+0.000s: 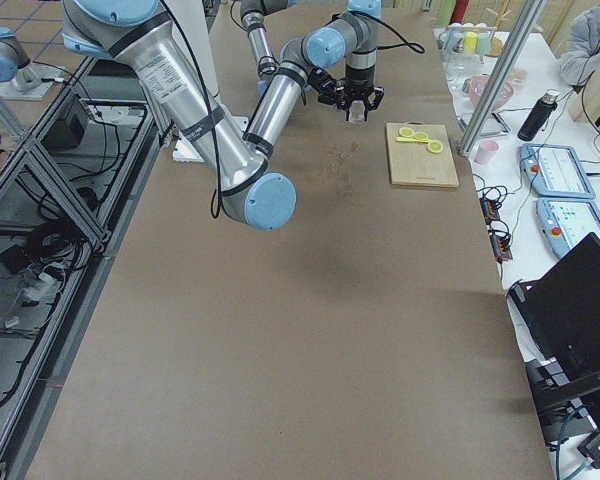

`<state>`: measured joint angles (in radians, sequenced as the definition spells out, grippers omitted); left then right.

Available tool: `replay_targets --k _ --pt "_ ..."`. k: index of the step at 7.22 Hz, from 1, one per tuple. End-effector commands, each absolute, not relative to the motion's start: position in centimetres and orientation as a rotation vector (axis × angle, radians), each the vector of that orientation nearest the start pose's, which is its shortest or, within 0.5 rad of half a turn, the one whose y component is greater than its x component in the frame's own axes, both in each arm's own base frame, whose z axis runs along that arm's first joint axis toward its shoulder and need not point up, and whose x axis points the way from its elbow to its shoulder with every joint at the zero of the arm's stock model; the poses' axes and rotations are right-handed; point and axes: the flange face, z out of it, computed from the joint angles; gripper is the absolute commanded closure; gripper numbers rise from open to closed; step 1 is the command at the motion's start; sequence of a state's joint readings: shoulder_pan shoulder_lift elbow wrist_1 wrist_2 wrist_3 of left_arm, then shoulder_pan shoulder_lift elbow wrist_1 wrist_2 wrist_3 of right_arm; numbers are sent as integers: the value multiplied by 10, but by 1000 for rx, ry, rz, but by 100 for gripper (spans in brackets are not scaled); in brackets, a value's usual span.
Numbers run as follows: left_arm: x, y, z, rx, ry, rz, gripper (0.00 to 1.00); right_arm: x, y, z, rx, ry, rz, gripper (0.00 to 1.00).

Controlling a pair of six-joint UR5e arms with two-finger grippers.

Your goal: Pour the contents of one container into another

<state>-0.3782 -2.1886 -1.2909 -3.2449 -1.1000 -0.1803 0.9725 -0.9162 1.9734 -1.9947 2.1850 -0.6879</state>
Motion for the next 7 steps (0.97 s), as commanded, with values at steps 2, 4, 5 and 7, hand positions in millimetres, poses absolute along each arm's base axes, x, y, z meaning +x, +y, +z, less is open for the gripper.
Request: replay_targets --k 2,4,5,7 --pt "505 -449 251 1720 929 147 100 -229 -529 217 783 -705 -1340 100" --pt "481 -469 267 1724 904 156 100 -221 -528 233 809 -763 -1263 100" --pt "478 -468 263 1728 902 150 100 -220 -531 241 836 -793 -1208 100" --pt "467 -487 265 1709 855 140 100 -221 -537 255 866 -851 -1154 100"
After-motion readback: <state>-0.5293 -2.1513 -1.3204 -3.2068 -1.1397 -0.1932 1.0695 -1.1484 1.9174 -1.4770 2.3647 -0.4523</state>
